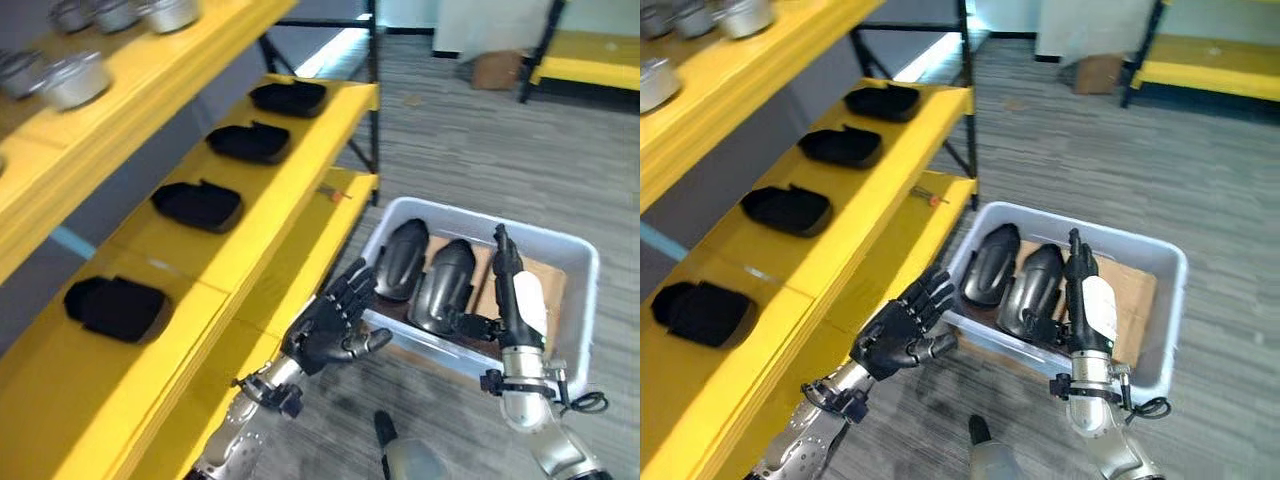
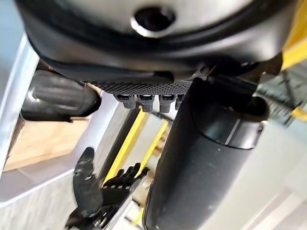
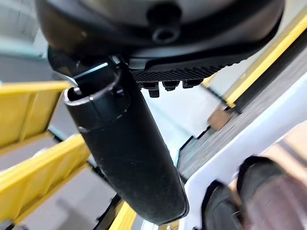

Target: Move parts from the plastic box to the shelf.

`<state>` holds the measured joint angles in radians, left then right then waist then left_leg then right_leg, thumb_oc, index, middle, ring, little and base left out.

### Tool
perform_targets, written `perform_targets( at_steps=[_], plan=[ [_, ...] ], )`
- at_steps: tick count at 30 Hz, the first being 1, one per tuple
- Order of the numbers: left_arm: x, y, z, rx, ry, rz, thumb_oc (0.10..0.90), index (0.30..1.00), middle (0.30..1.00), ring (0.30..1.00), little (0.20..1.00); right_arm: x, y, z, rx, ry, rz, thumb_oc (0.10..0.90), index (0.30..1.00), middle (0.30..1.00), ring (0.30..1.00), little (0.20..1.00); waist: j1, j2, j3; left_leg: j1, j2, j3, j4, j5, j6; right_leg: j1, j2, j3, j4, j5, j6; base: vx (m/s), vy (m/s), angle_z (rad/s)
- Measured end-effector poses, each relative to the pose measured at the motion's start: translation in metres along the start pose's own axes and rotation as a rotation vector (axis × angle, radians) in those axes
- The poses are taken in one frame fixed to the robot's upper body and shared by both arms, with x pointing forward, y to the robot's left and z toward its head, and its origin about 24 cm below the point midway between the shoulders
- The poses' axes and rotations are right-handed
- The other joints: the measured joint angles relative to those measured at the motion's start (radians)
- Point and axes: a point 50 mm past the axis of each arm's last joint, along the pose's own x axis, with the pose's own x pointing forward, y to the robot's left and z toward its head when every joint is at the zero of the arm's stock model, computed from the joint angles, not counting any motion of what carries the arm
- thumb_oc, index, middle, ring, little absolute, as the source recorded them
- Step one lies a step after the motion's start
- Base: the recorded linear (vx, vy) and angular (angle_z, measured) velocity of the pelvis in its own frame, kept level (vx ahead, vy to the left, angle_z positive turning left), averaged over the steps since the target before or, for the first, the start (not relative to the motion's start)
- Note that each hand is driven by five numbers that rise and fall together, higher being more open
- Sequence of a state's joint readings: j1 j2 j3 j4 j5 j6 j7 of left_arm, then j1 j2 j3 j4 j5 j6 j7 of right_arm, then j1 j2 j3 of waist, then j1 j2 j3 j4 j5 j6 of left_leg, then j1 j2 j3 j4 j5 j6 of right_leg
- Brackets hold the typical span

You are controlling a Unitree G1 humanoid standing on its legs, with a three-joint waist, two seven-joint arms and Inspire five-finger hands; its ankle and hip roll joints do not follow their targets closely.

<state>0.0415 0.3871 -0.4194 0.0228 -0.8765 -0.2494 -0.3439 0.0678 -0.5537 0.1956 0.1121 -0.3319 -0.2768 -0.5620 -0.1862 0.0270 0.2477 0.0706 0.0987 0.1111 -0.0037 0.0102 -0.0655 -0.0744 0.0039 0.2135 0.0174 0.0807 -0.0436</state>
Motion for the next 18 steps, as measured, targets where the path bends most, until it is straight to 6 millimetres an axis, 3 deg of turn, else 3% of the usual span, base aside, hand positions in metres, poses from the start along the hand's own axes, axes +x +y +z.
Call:
perform_targets(
  at_steps=[1,3,6,7,8,9,10,13,16,18],
  plan=[
    [-0.004,0.004,0.001,0.002,-0.005,0.026,0.900,1.000,1.000,1.000,1.000,-0.003,0.000,-0.002,-0.006,0.007,0.021,0.900,1.000,1.000,1.000,1.000,0.001,-0.008,0.000,-0.023,-0.044,-0.055,-0.023,-0.005,0.016,0.010,0.000,0.024,-0.010,0.001,-0.001,0.13,0.021,-1.16],
    [-0.013,0.011,0.002,0.005,-0.004,0.066,0.900,1.000,1.000,1.000,1.000,-0.008,0.001,-0.005,-0.013,0.021,0.038,0.900,1.000,1.000,1.000,1.000,0.005,-0.013,-0.001,-0.073,-0.084,-0.065,-0.038,-0.004,0.025,0.019,-0.003,0.013,-0.012,0.001,-0.002,0.11,0.026,-0.95],
    [-0.023,0.017,0.001,0.011,0.011,0.089,0.900,1.000,1.000,1.000,1.000,-0.023,0.004,-0.012,-0.025,0.060,0.078,0.900,1.000,1.000,1.000,1.000,0.004,0.032,-0.017,-0.200,-0.062,-0.064,0.006,-0.050,0.069,0.016,0.030,-0.053,-0.010,-0.003,0.006,0.09,0.048,-0.56],
    [-0.024,0.018,0.000,0.009,0.014,0.083,0.900,1.000,1.000,1.000,1.000,-0.028,0.009,-0.014,-0.025,0.077,0.095,0.900,1.000,1.000,1.000,1.000,0.014,0.036,-0.017,-0.226,-0.062,-0.102,0.055,-0.034,0.055,0.008,0.039,-0.042,-0.007,-0.012,0.013,0.12,0.094,-0.59],
    [-0.026,0.019,-0.001,0.003,0.018,0.081,0.900,1.000,1.000,1.000,1.000,-0.030,0.012,-0.014,-0.029,0.077,0.116,0.900,1.000,1.000,1.000,1.000,0.036,0.041,-0.016,-0.229,-0.066,-0.115,0.057,-0.035,0.045,-0.011,0.058,-0.034,0.030,-0.025,0.026,0.19,0.156,-1.18],
    [-0.032,0.021,-0.001,0.009,0.024,0.087,0.900,1.000,1.000,1.000,1.000,-0.029,0.021,-0.010,-0.029,0.059,0.140,0.900,1.000,1.000,1.000,1.000,0.084,0.032,-0.012,-0.223,-0.078,-0.122,0.072,-0.027,0.014,-0.109,0.078,-0.061,0.263,-0.114,0.044,0.22,0.222,-1.69],
    [-0.046,0.024,-0.009,-0.004,0.062,0.122,0.900,1.000,1.000,1.000,1.000,-0.027,0.028,-0.005,-0.045,0.015,0.172,0.900,1.000,1.000,1.000,1.000,0.108,0.010,-0.002,-0.170,-0.159,-0.193,0.092,0.009,0.058,-0.082,0.052,-0.063,0.346,-0.228,0.007,0.21,0.231,-1.41],
    [-0.045,0.023,-0.008,-0.001,0.055,0.099,0.900,1.000,1.000,1.000,1.000,-0.022,0.022,-0.002,-0.049,0.003,0.142,0.900,1.000,1.000,1.000,1.000,0.083,0.039,-0.004,-0.151,-0.173,-0.185,0.050,0.039,0.081,-0.056,0.037,-0.052,0.306,-0.231,0.043,0.14,0.170,-0.26],
    [-0.037,0.023,-0.002,0.014,0.036,0.074,0.900,1.000,1.000,1.000,1.000,-0.022,0.021,-0.003,-0.061,0.004,0.140,0.900,1.000,1.000,1.000,1.000,0.078,0.010,-0.002,-0.116,-0.182,-0.169,-0.010,0.064,0.100,-0.047,0.019,-0.045,0.286,-0.230,0.048,0.15,0.180,-0.09],
    [-0.032,0.022,-0.001,0.019,0.031,0.056,0.900,1.000,1.000,1.000,1.000,-0.022,0.021,-0.003,-0.069,0.006,0.139,0.900,1.000,1.000,1.000,1.000,0.079,0.008,-0.002,-0.089,-0.182,-0.168,-0.051,0.083,0.118,-0.024,0.015,-0.043,0.259,-0.222,0.057,0.12,0.139,-0.04]
  ],
)
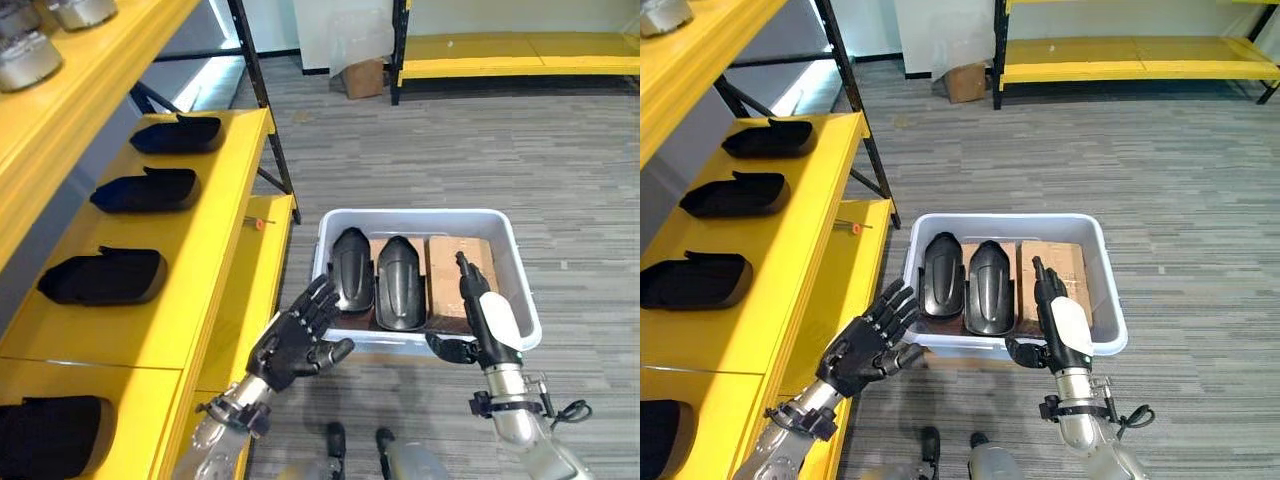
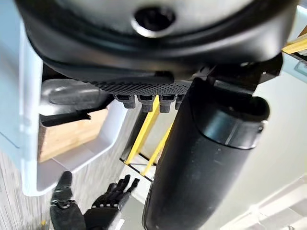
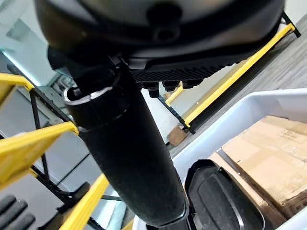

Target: Move parts from the plastic box to the shelf.

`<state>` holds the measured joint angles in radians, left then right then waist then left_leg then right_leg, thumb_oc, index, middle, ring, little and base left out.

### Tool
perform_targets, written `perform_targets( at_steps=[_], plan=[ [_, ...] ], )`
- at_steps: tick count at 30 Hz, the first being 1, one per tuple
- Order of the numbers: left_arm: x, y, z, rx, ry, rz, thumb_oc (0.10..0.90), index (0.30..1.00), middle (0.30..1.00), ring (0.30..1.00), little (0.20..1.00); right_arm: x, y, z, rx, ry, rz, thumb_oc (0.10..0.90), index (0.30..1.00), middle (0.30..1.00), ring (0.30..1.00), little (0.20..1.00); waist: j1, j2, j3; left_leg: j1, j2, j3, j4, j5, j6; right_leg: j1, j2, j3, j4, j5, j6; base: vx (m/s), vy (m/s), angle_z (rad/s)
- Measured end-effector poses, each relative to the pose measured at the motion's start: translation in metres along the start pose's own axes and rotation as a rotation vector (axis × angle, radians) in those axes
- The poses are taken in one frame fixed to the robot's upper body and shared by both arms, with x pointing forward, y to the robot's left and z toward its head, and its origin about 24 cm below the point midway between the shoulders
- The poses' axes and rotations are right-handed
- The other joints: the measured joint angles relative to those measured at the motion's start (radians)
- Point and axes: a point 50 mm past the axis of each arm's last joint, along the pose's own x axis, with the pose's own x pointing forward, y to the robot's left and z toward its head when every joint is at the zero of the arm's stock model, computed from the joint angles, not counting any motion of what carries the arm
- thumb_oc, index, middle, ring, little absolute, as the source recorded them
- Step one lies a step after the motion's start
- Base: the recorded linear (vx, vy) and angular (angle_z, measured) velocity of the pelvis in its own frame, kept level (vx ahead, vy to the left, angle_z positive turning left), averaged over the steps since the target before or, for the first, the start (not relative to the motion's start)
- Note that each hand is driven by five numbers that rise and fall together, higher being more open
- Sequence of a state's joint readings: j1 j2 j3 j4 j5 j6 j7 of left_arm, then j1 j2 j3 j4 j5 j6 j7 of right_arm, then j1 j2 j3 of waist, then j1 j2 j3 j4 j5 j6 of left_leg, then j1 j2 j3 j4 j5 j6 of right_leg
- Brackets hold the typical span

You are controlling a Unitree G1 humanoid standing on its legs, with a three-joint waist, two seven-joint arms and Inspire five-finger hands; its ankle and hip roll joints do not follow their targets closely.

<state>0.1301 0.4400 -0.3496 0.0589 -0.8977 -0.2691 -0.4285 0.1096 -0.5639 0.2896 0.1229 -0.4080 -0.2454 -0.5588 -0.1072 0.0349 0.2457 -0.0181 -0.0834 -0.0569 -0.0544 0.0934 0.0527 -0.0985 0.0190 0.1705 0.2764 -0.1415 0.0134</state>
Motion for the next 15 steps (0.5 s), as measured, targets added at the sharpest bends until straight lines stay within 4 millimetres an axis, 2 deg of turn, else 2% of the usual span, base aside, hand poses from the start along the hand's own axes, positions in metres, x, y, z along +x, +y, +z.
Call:
perform_targets(
  at_steps=[6,10,12,13,14,15],
  plan=[
    [0.002,0.001,0.003,0.011,-0.002,-0.009,0.900,1.000,1.000,1.000,1.000,0.002,0.000,0.001,-0.071,-0.023,0.003,0.900,1.000,1.000,1.000,1.000,0.000,-0.004,-0.001,0.039,-0.004,0.002,-0.024,-0.002,0.016,0.079,-0.017,-0.016,-0.108,0.023,0.016,0.11,0.120,0.04],
    [0.001,0.001,0.002,0.008,0.000,-0.009,0.900,1.000,1.000,1.000,1.000,0.012,-0.002,0.006,-0.124,-0.070,-0.010,0.900,1.000,1.000,1.000,1.000,0.012,-0.016,0.001,0.044,0.000,0.020,-0.024,-0.006,0.021,0.081,-0.018,-0.038,-0.106,0.024,0.018,0.02,0.035,-0.06],
    [0.001,0.000,0.002,0.006,0.005,-0.022,0.900,1.000,1.000,1.000,1.000,0.021,-0.004,0.012,-0.155,-0.116,-0.025,0.900,1.000,1.000,1.000,1.000,0.026,-0.030,0.007,0.054,0.007,0.043,-0.024,-0.011,0.027,0.066,-0.014,-0.060,-0.068,0.026,0.021,-0.03,-0.060,-0.29],
    [0.001,0.000,0.002,0.006,0.006,-0.022,0.900,1.000,1.000,1.000,1.000,0.025,-0.005,0.014,-0.165,-0.132,-0.028,0.900,1.000,1.000,1.000,1.000,0.037,-0.034,0.009,0.057,0.017,0.060,-0.024,-0.012,0.028,0.042,-0.010,-0.080,-0.028,0.025,0.032,-0.01,-0.148,-0.54],
    [0.001,0.001,0.002,0.010,0.008,-0.022,0.900,1.000,1.000,1.000,1.000,0.030,-0.005,0.017,-0.177,-0.156,-0.032,0.900,1.000,1.000,1.000,1.000,0.054,-0.038,0.013,0.058,0.040,0.086,-0.024,-0.013,0.028,-0.003,-0.011,-0.139,0.031,0.015,0.059,-0.01,-0.212,-0.64],
    [0.002,0.001,0.002,0.010,0.007,-0.022,0.900,1.000,1.000,1.000,1.000,0.033,-0.007,0.019,-0.181,-0.175,-0.037,0.900,1.000,1.000,1.000,1.000,0.063,-0.040,0.013,0.056,0.046,0.097,-0.024,-0.016,0.029,-0.022,-0.030,-0.181,0.047,0.005,0.061,0.00,-0.306,-0.83]
  ],
)
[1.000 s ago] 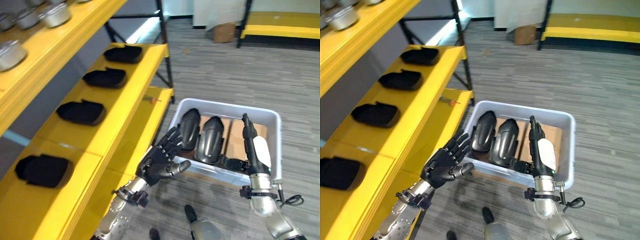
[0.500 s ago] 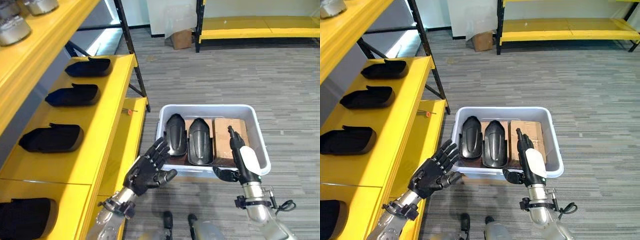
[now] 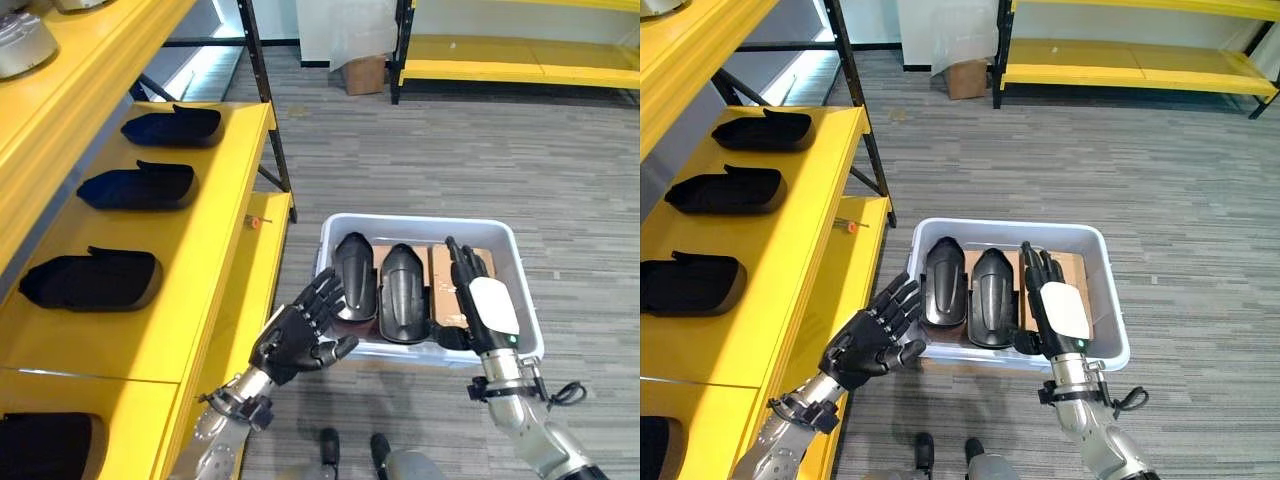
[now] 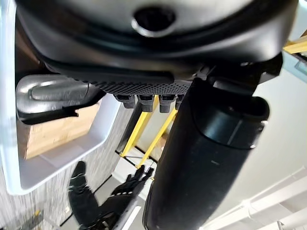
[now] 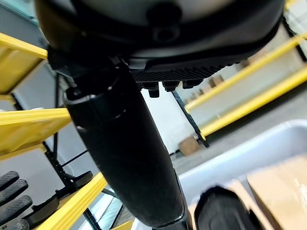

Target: Move parts from the plastic box to the shelf.

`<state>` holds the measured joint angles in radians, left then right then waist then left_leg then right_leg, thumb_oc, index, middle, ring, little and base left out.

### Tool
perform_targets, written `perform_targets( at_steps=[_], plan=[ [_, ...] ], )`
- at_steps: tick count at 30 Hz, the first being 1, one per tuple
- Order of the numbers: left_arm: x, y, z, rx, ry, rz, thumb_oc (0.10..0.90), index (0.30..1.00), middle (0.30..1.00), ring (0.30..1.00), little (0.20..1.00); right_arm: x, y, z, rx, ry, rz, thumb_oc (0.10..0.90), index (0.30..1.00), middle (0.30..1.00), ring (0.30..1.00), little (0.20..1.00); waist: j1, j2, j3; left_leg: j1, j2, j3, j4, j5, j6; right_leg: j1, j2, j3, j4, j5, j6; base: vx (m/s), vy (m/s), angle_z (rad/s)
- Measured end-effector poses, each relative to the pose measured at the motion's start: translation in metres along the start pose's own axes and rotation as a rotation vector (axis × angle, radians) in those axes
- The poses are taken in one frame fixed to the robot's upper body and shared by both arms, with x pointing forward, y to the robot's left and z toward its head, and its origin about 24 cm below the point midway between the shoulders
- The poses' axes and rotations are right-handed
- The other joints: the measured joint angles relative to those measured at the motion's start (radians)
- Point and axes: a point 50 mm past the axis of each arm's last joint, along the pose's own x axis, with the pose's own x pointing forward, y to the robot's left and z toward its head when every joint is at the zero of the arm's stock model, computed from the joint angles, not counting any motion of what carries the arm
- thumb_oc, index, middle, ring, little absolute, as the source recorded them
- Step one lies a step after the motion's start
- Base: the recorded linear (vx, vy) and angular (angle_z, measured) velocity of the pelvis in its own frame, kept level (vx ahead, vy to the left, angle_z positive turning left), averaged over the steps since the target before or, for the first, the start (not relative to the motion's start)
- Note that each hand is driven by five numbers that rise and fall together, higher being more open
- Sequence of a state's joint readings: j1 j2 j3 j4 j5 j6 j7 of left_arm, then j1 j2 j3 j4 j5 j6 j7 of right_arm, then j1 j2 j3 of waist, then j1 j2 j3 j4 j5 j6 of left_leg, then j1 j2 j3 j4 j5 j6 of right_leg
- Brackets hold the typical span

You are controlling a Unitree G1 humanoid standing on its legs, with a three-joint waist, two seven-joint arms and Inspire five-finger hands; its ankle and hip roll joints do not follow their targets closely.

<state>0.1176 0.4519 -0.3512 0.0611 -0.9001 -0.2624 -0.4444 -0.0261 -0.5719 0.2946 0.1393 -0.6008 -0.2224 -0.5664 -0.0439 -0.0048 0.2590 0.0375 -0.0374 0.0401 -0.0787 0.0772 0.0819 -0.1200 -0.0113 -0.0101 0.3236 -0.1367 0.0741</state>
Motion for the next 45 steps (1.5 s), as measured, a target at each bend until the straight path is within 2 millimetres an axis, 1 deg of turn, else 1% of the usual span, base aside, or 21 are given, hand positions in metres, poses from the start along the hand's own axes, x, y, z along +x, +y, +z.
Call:
perform_targets(
  at_steps=[1,2,4,7,8,10,12,13,16,18,19,21,25,27,30,32,34,38,40,42,45],
  plan=[
    [0.000,0.001,-0.001,-0.001,0.005,0.006,0.900,1.000,1.000,1.000,1.000,0.008,-0.005,0.002,-0.008,-0.041,-0.009,0.900,1.000,1.000,1.000,1.000,0.009,0.000,0.002,-0.006,0.014,0.019,0.000,-0.016,-0.007,-0.016,-0.074,-0.023,-0.051,0.008,0.012,0.02,-0.314,-0.70],
    [-0.001,0.002,-0.001,0.003,0.008,0.009,0.900,1.000,1.000,1.000,1.000,0.011,-0.006,0.004,-0.004,-0.053,-0.015,0.900,1.000,1.000,1.000,1.000,0.015,-0.007,0.004,-0.008,0.019,0.028,0.000,-0.016,-0.018,-0.010,-0.114,-0.021,-0.097,0.030,0.036,0.03,-0.288,-0.55],
    [-0.002,0.004,0.000,0.010,0.013,0.015,0.900,1.000,1.000,1.000,1.000,0.010,-0.004,0.005,0.003,-0.061,0.002,0.900,1.000,1.000,1.000,1.000,0.021,-0.025,0.005,-0.009,0.032,0.029,0.000,-0.004,-0.042,0.019,-0.159,-0.022,-0.188,0.074,0.046,0.00,-0.199,-0.11],
    [-0.004,0.007,0.004,0.036,0.027,0.013,0.900,1.000,1.000,1.000,1.000,0.010,0.001,0.010,0.036,-0.073,0.058,0.900,1.000,1.000,1.000,1.000,0.028,-0.068,0.001,-0.025,0.040,0.008,0.000,0.006,-0.074,0.089,-0.154,-0.027,-0.316,0.149,0.048,-0.03,-0.167,0.24],
    [-0.003,0.007,0.003,0.028,0.027,0.023,0.900,1.000,1.000,1.000,1.000,0.013,0.002,0.011,0.044,-0.078,0.090,0.900,1.000,1.000,1.000,1.000,0.025,-0.056,0.005,-0.049,0.059,-0.005,0.000,0.012,-0.084,0.094,-0.134,-0.030,-0.357,0.218,0.044,-0.04,-0.142,0.36],
    [-0.004,0.006,0.001,0.021,0.037,0.027,0.900,1.000,1.000,1.000,1.000,0.019,0.002,0.012,0.045,-0.083,0.127,0.900,1.000,1.000,1.000,1.000,0.039,-0.027,0.016,-0.068,0.094,-0.015,0.000,0.031,-0.111,0.095,-0.090,-0.041,-0.395,0.244,0.016,-0.04,-0.113,0.11],
    [-0.003,0.005,0.000,0.014,0.043,0.025,0.900,1.000,1.000,1.000,1.000,0.026,0.000,0.010,0.018,-0.092,0.158,0.900,1.000,1.000,1.000,1.000,0.048,-0.005,0.025,-0.076,0.120,-0.020,0.000,0.035,-0.118,0.095,-0.066,-0.060,-0.410,0.258,-0.004,-0.06,-0.081,0.07],
    [-0.001,0.003,-0.001,0.009,0.040,0.018,0.900,1.000,1.000,1.000,1.000,0.034,-0.008,0.003,-0.005,-0.072,0.184,0.900,1.000,1.000,1.000,1.000,0.049,0.020,0.039,-0.088,0.141,-0.040,0.003,0.042,-0.128,0.095,-0.046,-0.083,-0.410,0.256,-0.014,-0.06,-0.069,0.22],
    [0.001,0.001,-0.002,-0.003,0.031,0.017,0.900,1.000,1.000,1.000,1.000,0.048,-0.017,-0.001,-0.019,-0.047,0.187,0.900,1.000,1.000,1.000,1.000,0.056,0.046,0.057,-0.098,0.160,-0.048,0.003,0.048,-0.137,0.090,-0.026,-0.093,-0.410,0.249,-0.024,-0.05,-0.040,0.11],
    [0.004,0.000,-0.002,-0.009,0.021,0.012,0.900,1.000,1.000,1.000,1.000,0.059,-0.022,0.000,-0.017,-0.051,0.183,0.900,1.000,1.000,1.000,1.000,0.058,0.060,0.065,-0.114,0.164,-0.051,0.004,0.052,-0.144,0.074,-0.021,-0.095,-0.410,0.252,-0.029,-0.06,-0.022,0.03],
    [0.010,-0.001,0.002,-0.001,0.007,-0.004,0.900,1.000,1.000,1.000,1.000,0.072,-0.029,0.005,-0.014,-0.067,0.179,0.900,1.000,1.000,1.000,1.000,0.062,0.076,0.084,-0.136,0.166,-0.060,0.004,0.058,-0.153,0.054,-0.018,-0.098,-0.410,0.258,-0.030,-0.06,-0.014,0.10],
    [0.018,-0.002,0.008,0.013,-0.013,-0.009,0.900,1.000,1.000,1.000,1.000,0.082,-0.032,0.011,-0.023,-0.090,0.187,0.900,1.000,1.000,1.000,1.000,0.069,0.088,0.114,-0.150,0.163,-0.071,0.004,0.060,-0.156,0.046,-0.018,-0.108,-0.409,0.261,-0.030,-0.06,-0.002,0.14],
    [0.033,-0.003,0.021,0.042,-0.053,-0.028,0.900,1.000,1.000,1.000,1.000,0.098,-0.032,0.029,-0.048,-0.165,0.246,0.900,1.000,1.000,1.000,1.000,0.102,0.090,0.167,-0.200,0.151,-0.077,0.020,0.072,-0.169,-0.012,-0.030,-0.117,-0.364,0.255,-0.030,-0.03,-0.008,0.12],
    [0.035,-0.003,0.024,0.049,-0.063,-0.031,0.900,1.000,1.000,1.000,1.000,0.100,-0.028,0.025,-0.075,-0.153,0.273,0.900,1.000,1.000,1.000,1.000,0.120,0.090,0.182,-0.218,0.141,-0.101,0.030,0.072,-0.169,-0.033,-0.041,-0.136,-0.322,0.229,-0.025,-0.04,-0.021,0.29],
    [0.042,-0.004,0.031,0.065,-0.080,-0.048,0.900,1.000,1.000,1.000,1.000,0.114,-0.033,0.019,-0.183,-0.144,0.273,0.900,1.000,1.000,1.000,1.000,0.155,0.089,0.221,-0.245,0.128,-0.108,0.045,0.069,-0.165,-0.085,-0.058,-0.139,-0.244,0.192,-0.023,-0.02,-0.018,0.10],
    [0.042,-0.004,0.031,0.068,-0.080,-0.048,0.900,1.000,1.000,1.000,1.000,0.120,-0.035,0.018,-0.233,-0.152,0.275,0.900,1.000,1.000,1.000,1.000,0.162,0.090,0.248,-0.248,0.120,-0.116,0.054,0.068,-0.162,-0.089,-0.067,-0.144,-0.223,0.179,-0.019,-0.02,-0.025,0.12],
    [0.040,-0.002,0.031,0.072,-0.075,-0.044,0.900,1.000,1.000,1.000,1.000,0.127,-0.037,0.021,-0.254,-0.167,0.279,0.900,1.000,1.000,1.000,1.000,0.176,0.088,0.251,-0.276,0.114,-0.122,0.065,0.067,-0.161,-0.126,-0.075,-0.146,-0.186,0.164,-0.017,-0.03,-0.064,0.12],
    [0.043,-0.001,0.035,0.082,-0.083,-0.038,0.900,1.000,1.000,1.000,1.000,0.138,-0.039,0.009,-0.359,-0.116,0.300,0.900,1.000,1.000,1.000,1.000,0.201,0.090,0.267,-0.321,0.108,-0.142,0.092,0.066,-0.160,-0.179,-0.086,-0.162,-0.117,0.134,-0.023,-0.01,-0.051,0.13],
    [0.043,-0.001,0.035,0.083,-0.082,-0.034,0.900,1.000,1.000,1.000,1.000,0.136,-0.037,0.002,-0.386,-0.082,0.316,0.900,1.000,1.000,1.000,1.000,0.216,0.090,0.267,-0.327,0.107,-0.145,0.096,0.066,-0.160,-0.188,-0.087,-0.164,-0.104,0.128,-0.023,-0.01,-0.063,0.10],
    [0.042,0.000,0.035,0.087,-0.081,-0.033,0.900,1.000,1.000,1.000,1.000,0.136,-0.036,-0.010,-0.444,-0.039,0.330,0.900,1.000,1.000,1.000,1.000,0.219,0.089,0.267,-0.350,0.104,-0.157,0.111,0.066,-0.160,-0.208,-0.090,-0.173,-0.085,0.120,-0.024,-0.02,-0.032,0.13],
    [0.040,0.002,0.035,0.093,-0.069,-0.027,0.900,1.000,1.000,1.000,1.000,0.140,-0.040,-0.014,-0.472,-0.013,0.308,0.900,1.000,1.000,1.000,1.000,0.223,0.091,0.275,-0.369,0.102,-0.158,0.121,0.067,-0.162,-0.236,-0.094,-0.171,-0.057,0.114,-0.027,0.02,-0.043,0.02]
  ],
)
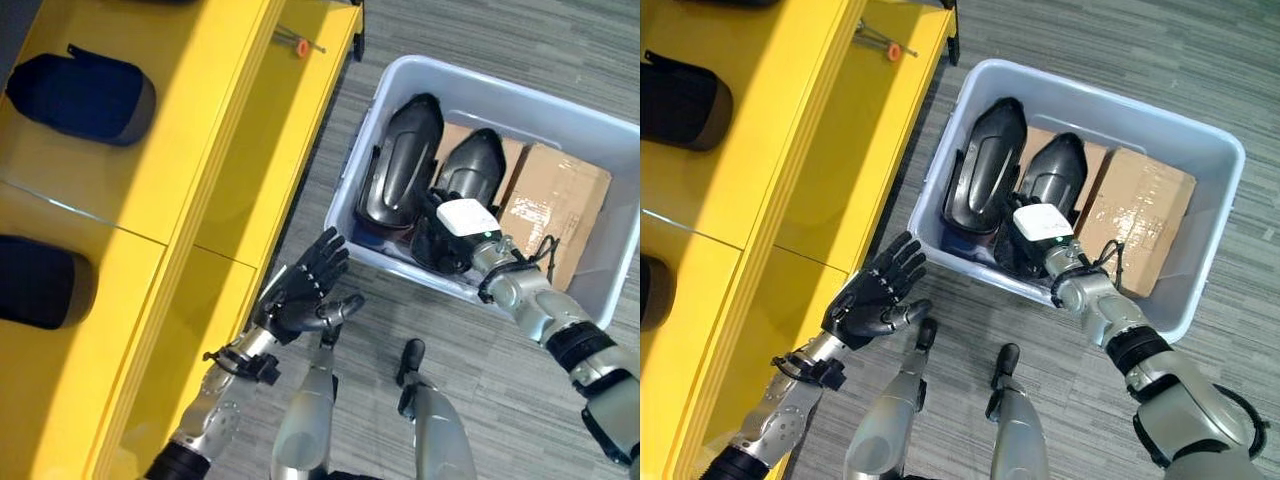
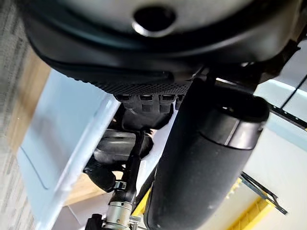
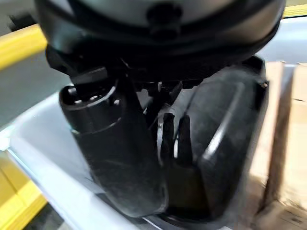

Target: Move parts from the plastic box to the shelf.

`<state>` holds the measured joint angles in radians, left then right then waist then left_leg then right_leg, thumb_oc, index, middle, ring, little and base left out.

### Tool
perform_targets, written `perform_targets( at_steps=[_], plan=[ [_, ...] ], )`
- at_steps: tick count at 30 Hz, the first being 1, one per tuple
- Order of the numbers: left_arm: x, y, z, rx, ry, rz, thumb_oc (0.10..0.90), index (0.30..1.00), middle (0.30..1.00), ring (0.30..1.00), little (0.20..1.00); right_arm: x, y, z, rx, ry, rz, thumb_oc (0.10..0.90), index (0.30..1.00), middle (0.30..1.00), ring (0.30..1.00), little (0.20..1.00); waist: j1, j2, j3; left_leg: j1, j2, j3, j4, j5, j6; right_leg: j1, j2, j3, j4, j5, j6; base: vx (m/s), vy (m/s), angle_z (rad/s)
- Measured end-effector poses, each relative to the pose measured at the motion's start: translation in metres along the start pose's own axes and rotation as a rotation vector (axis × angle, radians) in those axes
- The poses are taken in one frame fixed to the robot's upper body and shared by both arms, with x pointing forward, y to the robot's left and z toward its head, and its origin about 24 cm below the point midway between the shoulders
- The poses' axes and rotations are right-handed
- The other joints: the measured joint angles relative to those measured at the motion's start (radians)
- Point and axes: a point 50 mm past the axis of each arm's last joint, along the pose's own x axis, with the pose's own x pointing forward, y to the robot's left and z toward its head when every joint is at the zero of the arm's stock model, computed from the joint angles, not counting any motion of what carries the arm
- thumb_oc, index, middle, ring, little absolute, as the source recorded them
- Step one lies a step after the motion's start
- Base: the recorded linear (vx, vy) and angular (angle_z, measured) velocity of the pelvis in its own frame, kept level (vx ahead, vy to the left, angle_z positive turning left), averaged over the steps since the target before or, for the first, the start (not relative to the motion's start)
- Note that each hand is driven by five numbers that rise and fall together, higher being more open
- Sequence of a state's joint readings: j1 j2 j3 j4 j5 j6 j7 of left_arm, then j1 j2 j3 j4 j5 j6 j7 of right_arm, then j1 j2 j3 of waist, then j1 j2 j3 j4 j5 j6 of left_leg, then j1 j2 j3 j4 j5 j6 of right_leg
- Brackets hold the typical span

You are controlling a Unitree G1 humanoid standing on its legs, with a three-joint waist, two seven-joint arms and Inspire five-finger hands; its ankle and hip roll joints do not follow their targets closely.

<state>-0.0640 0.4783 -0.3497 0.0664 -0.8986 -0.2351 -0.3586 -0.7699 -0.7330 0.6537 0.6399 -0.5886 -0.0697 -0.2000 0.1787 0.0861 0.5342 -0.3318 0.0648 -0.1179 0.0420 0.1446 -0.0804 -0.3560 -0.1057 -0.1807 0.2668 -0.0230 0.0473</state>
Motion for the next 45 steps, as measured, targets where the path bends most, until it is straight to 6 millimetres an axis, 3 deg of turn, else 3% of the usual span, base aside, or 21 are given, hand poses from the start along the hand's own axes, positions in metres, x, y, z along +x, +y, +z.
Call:
perform_targets(
  at_steps=[8,16,20,27,34,45],
  plan=[
    [-0.001,0.001,-0.001,0.003,0.044,-0.006,0.900,1.000,1.000,1.000,1.000,0.007,-0.001,-0.017,0.068,0.215,-0.073,0.900,1.000,1.000,1.000,1.000,0.019,0.001,0.001,-0.055,0.001,-0.026,0.027,0.004,-0.008,-0.062,-0.004,-0.018,0.064,-0.027,-0.013,0.02,-0.042,0.07],
    [0.003,0.000,-0.001,-0.048,0.061,-0.014,0.900,1.000,1.000,1.000,1.000,0.013,-0.010,-0.020,0.084,0.268,-0.134,0.900,1.000,1.000,1.000,1.000,0.018,0.001,0.001,-0.087,-0.006,-0.026,0.046,0.004,-0.008,-0.101,-0.013,-0.017,0.101,-0.033,-0.016,0.00,-0.013,0.01],
    [0.007,-0.007,0.004,-0.050,0.054,-0.049,0.900,1.000,1.000,1.000,1.000,0.018,-0.020,-0.025,0.038,0.285,-0.161,0.900,1.000,1.000,1.000,1.000,0.021,0.003,0.001,-0.103,-0.006,-0.031,0.056,0.002,-0.006,-0.119,-0.014,-0.017,0.110,-0.042,-0.013,0.00,0.000,0.00],
    [-0.001,-0.007,-0.005,-0.075,0.107,-0.068,0.900,1.000,1.000,1.000,1.000,0.014,-0.026,-0.031,-0.164,0.227,-0.144,0.900,1.000,1.000,1.000,1.000,0.022,0.003,0.001,-0.106,-0.010,-0.030,0.057,0.002,-0.005,-0.121,-0.017,-0.016,0.115,-0.036,-0.017,0.00,-0.003,0.00],
    [-0.002,-0.007,-0.004,-0.078,0.106,-0.071,0.900,1.000,1.000,1.000,1.000,-0.005,-0.045,-0.071,-0.393,0.295,-0.115,0.900,1.000,1.000,1.000,1.000,0.041,0.002,0.002,-0.101,-0.015,-0.028,0.060,0.003,-0.007,-0.111,-0.020,-0.014,0.109,-0.031,-0.015,0.00,0.000,0.00],
    [-0.017,-0.004,-0.001,-0.093,0.125,-0.084,0.900,1.000,1.000,1.000,1.000,-0.025,-0.067,-0.104,-0.521,0.393,-0.114,0.900,1.000,1.000,1.000,1.000,0.015,-0.001,0.003,-0.033,-0.015,-0.022,0.063,-0.010,0.008,-0.022,-0.014,-0.010,0.061,-0.018,-0.010,0.00,0.003,-0.01]
  ],
)
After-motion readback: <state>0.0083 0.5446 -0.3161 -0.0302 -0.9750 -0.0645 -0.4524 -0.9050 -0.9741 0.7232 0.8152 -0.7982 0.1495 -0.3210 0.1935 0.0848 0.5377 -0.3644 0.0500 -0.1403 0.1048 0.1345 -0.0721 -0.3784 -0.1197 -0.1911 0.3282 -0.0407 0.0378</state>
